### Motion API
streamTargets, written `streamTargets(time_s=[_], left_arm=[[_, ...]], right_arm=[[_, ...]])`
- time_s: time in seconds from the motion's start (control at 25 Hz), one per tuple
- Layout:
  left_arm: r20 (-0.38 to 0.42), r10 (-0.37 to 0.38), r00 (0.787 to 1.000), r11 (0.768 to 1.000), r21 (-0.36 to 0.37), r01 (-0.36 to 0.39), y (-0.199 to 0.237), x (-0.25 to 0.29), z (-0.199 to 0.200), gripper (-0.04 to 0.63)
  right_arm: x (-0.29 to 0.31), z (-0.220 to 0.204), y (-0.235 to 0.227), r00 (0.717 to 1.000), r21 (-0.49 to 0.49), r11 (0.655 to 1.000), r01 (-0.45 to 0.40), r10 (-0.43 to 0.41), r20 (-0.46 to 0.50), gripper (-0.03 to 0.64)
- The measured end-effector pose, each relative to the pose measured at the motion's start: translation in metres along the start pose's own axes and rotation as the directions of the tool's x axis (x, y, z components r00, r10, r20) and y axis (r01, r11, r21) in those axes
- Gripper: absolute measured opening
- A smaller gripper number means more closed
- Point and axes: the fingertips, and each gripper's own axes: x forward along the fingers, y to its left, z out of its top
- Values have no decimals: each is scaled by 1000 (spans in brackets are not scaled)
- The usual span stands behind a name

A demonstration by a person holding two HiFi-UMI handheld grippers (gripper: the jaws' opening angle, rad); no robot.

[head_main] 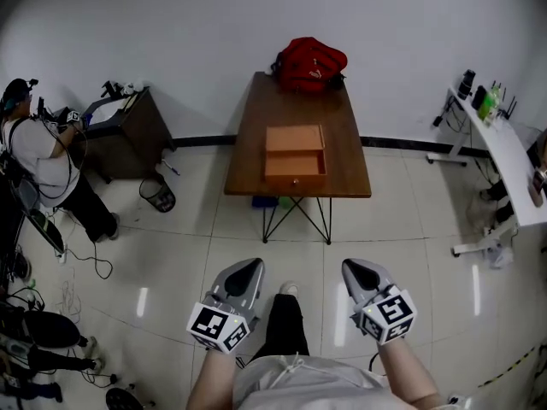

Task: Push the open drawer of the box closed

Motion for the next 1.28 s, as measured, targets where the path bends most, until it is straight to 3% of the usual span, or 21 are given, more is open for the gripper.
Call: streamTargets(time_s=[0.44, 0.6, 0.72, 0.92, 1.16, 1.28], left_arm=[[-57, -30, 998, 999, -35, 28, 169, 183, 1, 8], [-69, -24, 997, 999, -33, 22, 216, 232, 4, 8], [-110, -37, 993, 998, -50, 31, 227, 260, -10, 8], [-193, -84, 978, 996, -11, 84, 217, 290, -46, 8], [-260, -53, 964, 994, -108, 25, 236, 321, -101, 8], [-332, -44, 942, 989, -147, -5, 247, 330, -141, 8]], right_arm=[[184, 33, -132, 993, 11, 998, 66, -64, -104, 2], [236, 44, -178, 991, 71, 992, 102, -95, -98, 2], [262, 38, -198, 987, 69, 991, 113, -103, -127, 0], [291, 16, -204, 979, 105, 991, 84, -63, -192, 0], [341, -30, -208, 954, 95, 995, 0, 28, -298, 0], [363, -58, -212, 934, 92, 996, -14, 45, -356, 0]])
